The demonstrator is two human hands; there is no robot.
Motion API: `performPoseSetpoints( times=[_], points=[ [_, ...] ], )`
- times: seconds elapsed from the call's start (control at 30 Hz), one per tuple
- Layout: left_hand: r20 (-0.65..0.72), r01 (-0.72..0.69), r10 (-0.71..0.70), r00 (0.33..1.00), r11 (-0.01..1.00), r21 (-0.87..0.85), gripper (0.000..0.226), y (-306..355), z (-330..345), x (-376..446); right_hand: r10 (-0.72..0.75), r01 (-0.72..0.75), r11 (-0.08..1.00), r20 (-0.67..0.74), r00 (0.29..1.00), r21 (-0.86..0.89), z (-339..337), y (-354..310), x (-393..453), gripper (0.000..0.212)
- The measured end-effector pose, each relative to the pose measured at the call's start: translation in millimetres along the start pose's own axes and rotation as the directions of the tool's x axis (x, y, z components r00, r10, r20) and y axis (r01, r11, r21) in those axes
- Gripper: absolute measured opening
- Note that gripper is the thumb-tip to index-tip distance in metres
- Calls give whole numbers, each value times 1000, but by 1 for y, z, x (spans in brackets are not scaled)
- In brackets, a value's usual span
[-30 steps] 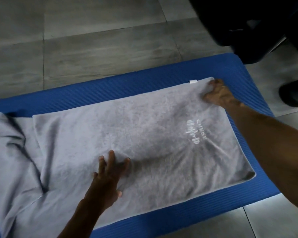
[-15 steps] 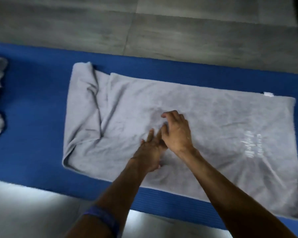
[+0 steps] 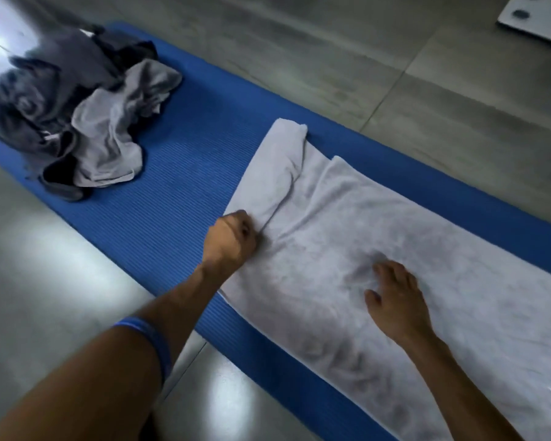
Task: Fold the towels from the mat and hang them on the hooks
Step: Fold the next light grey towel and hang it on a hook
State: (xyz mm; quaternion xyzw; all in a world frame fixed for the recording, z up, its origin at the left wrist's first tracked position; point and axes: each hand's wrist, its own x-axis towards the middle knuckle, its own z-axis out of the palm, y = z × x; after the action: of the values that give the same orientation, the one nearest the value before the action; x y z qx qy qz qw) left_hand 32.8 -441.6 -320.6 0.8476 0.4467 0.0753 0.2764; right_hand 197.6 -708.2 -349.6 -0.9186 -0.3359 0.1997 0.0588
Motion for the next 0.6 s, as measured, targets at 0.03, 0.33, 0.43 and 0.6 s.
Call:
performPoseSetpoints(
  times=[0.03, 0.33, 0.43, 0.6],
  points=[
    [-65, 63, -71, 995, 992, -112, 18, -4, -10, 4, 1, -1, 1000, 3, 1000, -10, 0, -1, 1, 55],
    [-172, 450, -523, 835, 829, -333, 24, -107, -95, 50, 16, -4, 963, 40, 999, -269, -25, -74, 30, 44],
    [-153, 383, -374, 915, 923, 32, 28, -125, -101, 43, -22, 41, 996, 233, 972, -77, -21, -111, 52, 47],
    [244, -183, 118, 962, 946, 266, 53, -119, -66, 39, -51, 57, 998, 432, 900, -1, -9, -129, 72, 67]
  ],
)
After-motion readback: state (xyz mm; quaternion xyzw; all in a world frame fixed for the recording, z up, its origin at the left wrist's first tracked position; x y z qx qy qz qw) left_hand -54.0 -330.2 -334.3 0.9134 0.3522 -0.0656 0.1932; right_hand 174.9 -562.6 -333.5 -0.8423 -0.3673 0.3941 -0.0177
